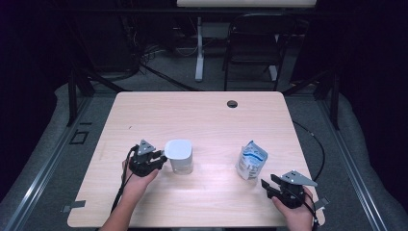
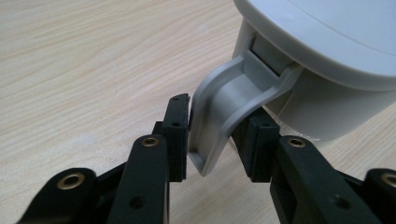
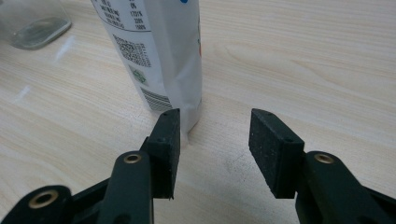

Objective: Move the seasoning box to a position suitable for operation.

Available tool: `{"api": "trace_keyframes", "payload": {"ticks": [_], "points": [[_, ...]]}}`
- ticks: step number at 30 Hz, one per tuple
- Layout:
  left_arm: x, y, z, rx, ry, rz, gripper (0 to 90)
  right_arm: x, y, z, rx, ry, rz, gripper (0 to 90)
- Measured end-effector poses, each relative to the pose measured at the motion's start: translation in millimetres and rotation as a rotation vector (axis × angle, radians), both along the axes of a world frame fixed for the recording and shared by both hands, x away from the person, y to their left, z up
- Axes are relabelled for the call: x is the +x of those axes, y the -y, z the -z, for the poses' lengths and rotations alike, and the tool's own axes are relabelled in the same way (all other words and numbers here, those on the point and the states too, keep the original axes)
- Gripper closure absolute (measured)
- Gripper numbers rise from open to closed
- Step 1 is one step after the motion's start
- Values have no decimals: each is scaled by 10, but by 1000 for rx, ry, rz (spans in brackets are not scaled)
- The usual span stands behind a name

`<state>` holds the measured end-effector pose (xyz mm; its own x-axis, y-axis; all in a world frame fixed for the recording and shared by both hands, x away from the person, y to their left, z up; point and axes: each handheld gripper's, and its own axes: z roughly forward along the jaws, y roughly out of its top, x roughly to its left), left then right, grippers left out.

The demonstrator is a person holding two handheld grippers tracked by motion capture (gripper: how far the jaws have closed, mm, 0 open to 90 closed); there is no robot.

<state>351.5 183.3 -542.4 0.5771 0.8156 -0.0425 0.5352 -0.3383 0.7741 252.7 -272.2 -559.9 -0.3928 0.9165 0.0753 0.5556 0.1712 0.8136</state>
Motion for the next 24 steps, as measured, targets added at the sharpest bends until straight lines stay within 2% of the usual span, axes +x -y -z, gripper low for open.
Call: {"api": "trace_keyframes", "payload": {"ticks": [8,15,24], "points": [[-41,18,-13,58,24,0,711,6,3,18,6,-6,3,526],[-58,40,-13,74,35,-9,720,4,12,19,16,-8,5,517],[-95,52,-23,82,29,-3,720,8,13,25,9,-21,5,512]]}}
